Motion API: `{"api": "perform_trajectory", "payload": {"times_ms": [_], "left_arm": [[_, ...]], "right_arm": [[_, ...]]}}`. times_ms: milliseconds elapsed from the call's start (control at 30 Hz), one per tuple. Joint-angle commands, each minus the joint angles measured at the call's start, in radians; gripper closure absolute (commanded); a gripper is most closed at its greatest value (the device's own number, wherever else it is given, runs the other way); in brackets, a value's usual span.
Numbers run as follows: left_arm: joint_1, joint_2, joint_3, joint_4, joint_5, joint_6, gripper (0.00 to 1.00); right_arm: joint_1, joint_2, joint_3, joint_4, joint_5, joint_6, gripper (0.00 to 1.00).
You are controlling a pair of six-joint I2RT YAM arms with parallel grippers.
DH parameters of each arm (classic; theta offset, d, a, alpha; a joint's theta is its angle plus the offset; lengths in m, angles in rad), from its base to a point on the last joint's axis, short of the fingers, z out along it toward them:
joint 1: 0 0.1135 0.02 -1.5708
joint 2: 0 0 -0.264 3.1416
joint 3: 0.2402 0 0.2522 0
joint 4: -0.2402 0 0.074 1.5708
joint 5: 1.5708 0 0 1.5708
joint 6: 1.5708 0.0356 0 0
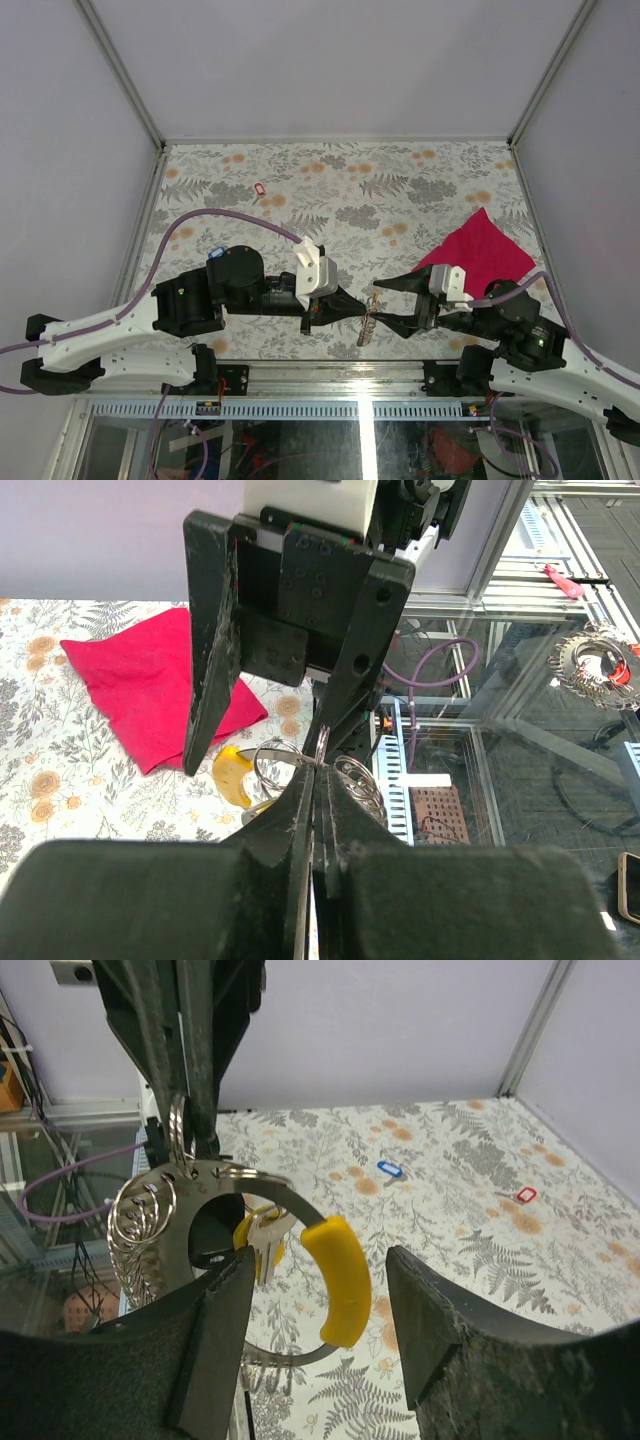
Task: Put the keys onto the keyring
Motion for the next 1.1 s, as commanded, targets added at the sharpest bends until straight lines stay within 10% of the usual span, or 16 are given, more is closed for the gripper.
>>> {"api": "perform_trajectory", "payload": {"times_ms": [0, 500, 1067], "left_arm": [[-0.004, -0.020, 0.023, 0.037, 0.015, -0.007, 1.00], [-0.005, -0.041, 0.006, 0.041, 0.009, -0.003, 0.97], [-0.003, -0.071, -0.079, 0.087, -0.225, -0.071, 0.58]], "right_arm": [[0.004, 0.028, -0.009, 0.071, -0.001, -0.002, 0.41], [0.004, 0.033, -0.005, 0.099, 0.041, 0.051, 0.96], [0.005, 0.077, 0.189, -0.256, 0.240, 0.030, 1.00]]}}
